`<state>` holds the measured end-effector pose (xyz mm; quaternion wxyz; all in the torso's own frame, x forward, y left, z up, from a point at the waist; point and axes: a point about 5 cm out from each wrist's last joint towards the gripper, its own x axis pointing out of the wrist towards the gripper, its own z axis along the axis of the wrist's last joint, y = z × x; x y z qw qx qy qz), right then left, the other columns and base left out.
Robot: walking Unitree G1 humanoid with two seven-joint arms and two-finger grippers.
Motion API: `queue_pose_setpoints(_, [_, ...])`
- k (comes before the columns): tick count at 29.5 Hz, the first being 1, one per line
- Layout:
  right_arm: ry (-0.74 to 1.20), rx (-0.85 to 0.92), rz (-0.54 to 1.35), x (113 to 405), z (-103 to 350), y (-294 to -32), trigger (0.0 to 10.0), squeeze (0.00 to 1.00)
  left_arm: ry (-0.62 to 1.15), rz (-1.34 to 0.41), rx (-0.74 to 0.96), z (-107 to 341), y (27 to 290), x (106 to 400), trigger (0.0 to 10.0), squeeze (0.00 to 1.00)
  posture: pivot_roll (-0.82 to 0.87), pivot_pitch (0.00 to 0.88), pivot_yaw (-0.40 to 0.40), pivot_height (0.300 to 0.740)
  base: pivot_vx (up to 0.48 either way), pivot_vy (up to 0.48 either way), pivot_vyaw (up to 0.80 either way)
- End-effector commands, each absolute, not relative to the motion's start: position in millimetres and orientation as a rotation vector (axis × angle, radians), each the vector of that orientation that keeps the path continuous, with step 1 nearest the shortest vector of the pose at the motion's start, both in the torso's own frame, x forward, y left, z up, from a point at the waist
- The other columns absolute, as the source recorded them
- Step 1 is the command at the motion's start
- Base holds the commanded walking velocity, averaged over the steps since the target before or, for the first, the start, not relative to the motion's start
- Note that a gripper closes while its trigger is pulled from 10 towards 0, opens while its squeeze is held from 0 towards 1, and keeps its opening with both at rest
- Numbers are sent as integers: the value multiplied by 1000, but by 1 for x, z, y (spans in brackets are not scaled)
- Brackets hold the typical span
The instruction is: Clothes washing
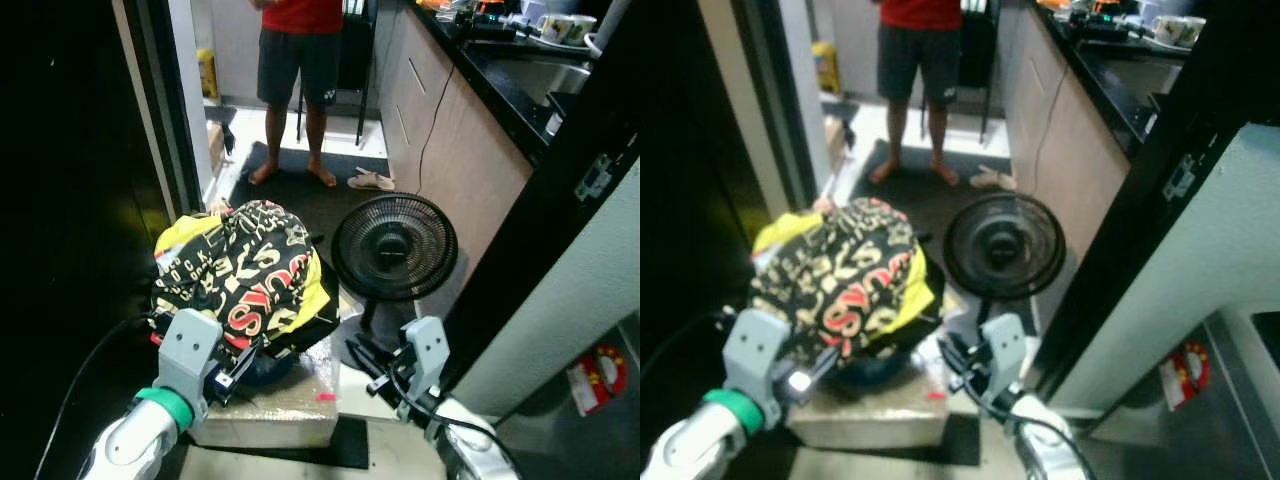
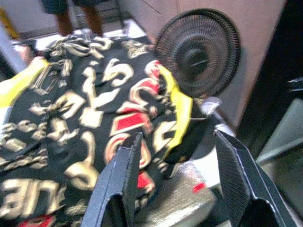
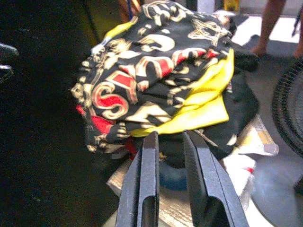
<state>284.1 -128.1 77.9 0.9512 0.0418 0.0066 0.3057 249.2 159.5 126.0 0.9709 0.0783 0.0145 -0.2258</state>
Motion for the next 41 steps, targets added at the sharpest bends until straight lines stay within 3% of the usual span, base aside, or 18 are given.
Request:
queue_pose_setpoints(1, [16,88,609,283,76,-130,10000,0,56,-459,172,120,161,247,10000,0,95,4,-26,740,394,270,781])
queue_pose_setpoints(16, [12,91,600,285,78,-131,10000,0,59,-454,175,120,162,248,10000,0,95,2,-26,740,360,198,104])
queue_pose_setpoints(26, [6,114,568,288,80,-137,10000,0,105,-636,124,117,148,242,10000,0,80,1,-21,740,0,0,0])
queue_pose_setpoints(41, [3,114,554,286,79,-140,10000,0,85,-651,116,121,141,249,10000,0,75,8,-20,740,0,0,0])
